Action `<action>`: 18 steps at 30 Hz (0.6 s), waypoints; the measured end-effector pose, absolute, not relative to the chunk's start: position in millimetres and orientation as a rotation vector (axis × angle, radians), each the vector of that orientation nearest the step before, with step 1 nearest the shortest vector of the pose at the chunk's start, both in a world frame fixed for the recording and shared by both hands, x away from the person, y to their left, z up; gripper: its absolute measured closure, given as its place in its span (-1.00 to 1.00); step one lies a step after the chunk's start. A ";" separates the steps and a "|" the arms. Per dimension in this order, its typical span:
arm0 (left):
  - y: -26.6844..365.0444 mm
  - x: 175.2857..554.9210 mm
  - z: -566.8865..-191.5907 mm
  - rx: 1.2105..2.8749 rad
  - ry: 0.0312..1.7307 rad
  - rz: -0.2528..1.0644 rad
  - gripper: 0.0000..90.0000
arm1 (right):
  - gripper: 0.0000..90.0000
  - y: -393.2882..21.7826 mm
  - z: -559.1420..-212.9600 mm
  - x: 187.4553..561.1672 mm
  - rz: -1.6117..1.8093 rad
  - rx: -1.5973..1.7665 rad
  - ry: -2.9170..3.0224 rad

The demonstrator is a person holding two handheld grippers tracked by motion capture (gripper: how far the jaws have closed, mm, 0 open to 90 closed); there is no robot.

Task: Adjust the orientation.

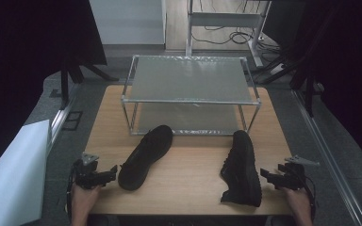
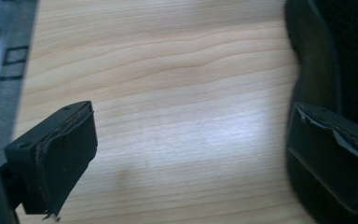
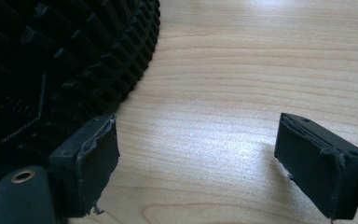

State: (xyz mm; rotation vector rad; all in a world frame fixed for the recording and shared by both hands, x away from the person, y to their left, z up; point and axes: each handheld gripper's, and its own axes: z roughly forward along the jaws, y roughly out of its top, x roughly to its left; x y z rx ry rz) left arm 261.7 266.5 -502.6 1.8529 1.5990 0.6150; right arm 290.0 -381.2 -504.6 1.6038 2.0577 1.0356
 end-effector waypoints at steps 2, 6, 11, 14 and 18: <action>268.1 261.1 -503.8 1.843 1.606 0.605 -0.97 | -0.70 -380.8 -504.6 290.3 1.032 1.599 2.058; 270.1 260.7 -505.4 1.811 1.600 0.587 -0.99 | -0.70 -379.5 -504.3 290.4 1.025 1.587 2.063; 270.4 261.9 -506.9 1.794 1.582 0.585 -0.99 | -0.70 -378.2 -504.9 291.0 1.017 1.579 2.072; 270.7 262.6 -508.0 1.785 1.578 0.578 -1.00 | -0.70 -378.1 -504.7 291.0 1.017 1.576 2.074; 273.8 265.2 -507.8 1.762 1.583 0.585 -1.00 | -0.70 -377.5 -504.6 291.1 1.018 1.569 2.076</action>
